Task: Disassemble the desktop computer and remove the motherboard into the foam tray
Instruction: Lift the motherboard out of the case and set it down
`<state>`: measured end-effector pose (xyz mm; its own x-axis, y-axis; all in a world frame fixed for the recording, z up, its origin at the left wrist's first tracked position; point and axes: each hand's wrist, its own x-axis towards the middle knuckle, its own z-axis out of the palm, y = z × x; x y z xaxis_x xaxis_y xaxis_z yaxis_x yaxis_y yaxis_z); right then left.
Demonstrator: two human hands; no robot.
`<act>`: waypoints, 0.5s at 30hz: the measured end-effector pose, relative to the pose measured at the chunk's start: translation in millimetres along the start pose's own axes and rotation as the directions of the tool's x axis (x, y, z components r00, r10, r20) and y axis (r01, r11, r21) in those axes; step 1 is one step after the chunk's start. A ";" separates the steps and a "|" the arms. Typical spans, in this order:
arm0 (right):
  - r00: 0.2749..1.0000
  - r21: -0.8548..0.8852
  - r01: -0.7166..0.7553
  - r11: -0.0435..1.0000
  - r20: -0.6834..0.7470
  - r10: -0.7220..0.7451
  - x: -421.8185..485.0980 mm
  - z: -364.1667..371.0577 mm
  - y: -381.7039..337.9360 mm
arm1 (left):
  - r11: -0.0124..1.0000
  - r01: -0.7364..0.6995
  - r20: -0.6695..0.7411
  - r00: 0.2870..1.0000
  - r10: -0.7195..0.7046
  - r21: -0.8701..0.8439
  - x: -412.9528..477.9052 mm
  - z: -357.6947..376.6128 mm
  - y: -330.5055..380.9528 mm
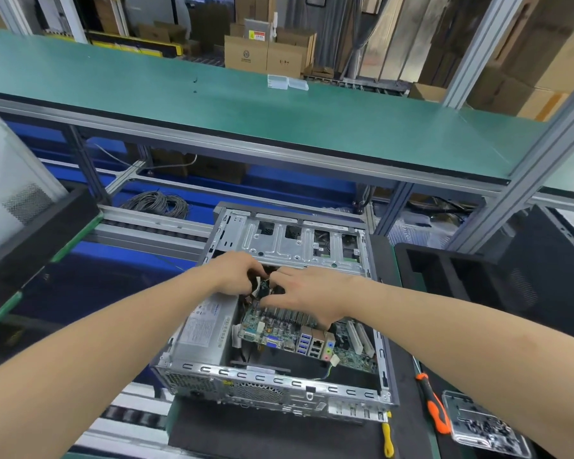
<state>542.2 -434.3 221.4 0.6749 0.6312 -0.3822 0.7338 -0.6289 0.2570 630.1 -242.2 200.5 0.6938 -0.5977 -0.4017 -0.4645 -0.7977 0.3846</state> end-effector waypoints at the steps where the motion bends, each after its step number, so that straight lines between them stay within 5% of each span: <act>1: 1.000 -0.003 -0.003 1.000 0.005 0.003 0.8 0.1 -0.1 | 0.998 0.033 -0.033 0.999 -0.032 0.052 2.5 6.1 4.1; 5: 0.999 -0.005 -0.003 1.000 0.039 0.003 3.6 0.1 1.5 | 0.970 0.169 0.033 0.984 -0.177 0.173 11.8 15.0 16.2; 10: 0.997 0.038 -0.017 0.999 0.073 0.014 6.9 -3.9 2.8 | 0.970 -0.007 0.186 0.982 -0.040 0.243 3.2 -4.3 17.7; 15: 0.998 0.043 -0.020 0.999 0.068 0.017 8.5 -2.8 3.5 | 0.948 -0.144 -0.081 0.982 0.173 0.283 -29.2 -13.2 8.3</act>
<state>550.7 -429.9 221.5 0.6803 0.5880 -0.4376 0.7162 -0.6603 0.2262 613.3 -230.3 226.3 0.6450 -0.7183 -0.2607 -0.6960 -0.6931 0.1877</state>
